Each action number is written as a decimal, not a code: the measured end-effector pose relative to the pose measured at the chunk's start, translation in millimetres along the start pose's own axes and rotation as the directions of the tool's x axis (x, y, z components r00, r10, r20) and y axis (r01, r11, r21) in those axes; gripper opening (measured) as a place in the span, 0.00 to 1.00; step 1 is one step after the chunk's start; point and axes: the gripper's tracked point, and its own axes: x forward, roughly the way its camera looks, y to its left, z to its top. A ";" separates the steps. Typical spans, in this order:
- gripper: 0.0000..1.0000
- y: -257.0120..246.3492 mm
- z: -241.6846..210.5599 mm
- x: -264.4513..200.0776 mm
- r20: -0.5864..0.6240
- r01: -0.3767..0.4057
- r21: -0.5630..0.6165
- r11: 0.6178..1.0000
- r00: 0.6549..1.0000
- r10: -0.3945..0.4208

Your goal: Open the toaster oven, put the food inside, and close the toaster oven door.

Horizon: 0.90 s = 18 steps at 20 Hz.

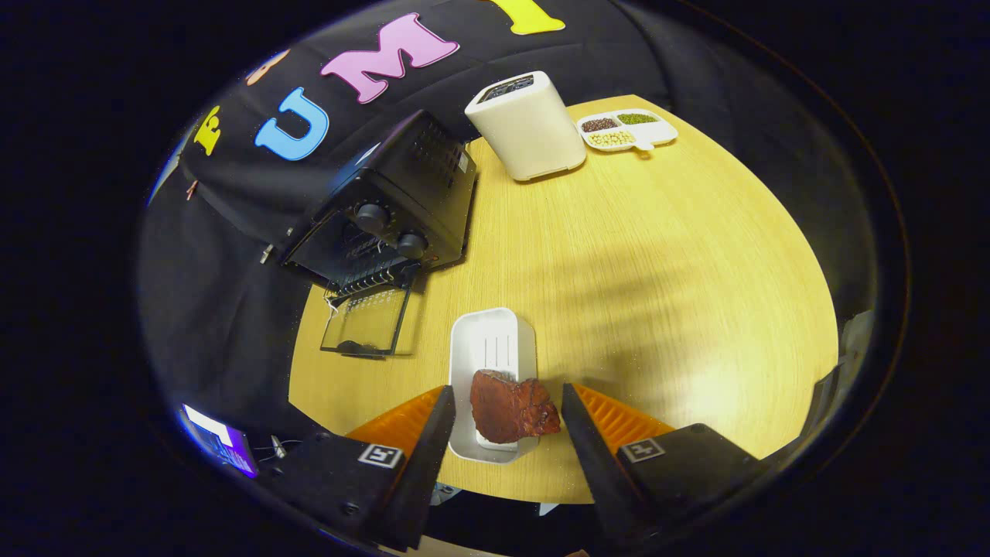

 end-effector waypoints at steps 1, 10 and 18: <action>0.80 -1.6 0.5 2.4 -0.004 -0.007 0.000 1.000 1.000 0.007; 0.30 -11.2 -13.6 15.4 -0.086 -0.050 0.077 0.996 0.995 0.056; 0.17 -4.2 -19.1 10.4 -0.121 -0.134 0.095 0.986 0.982 0.145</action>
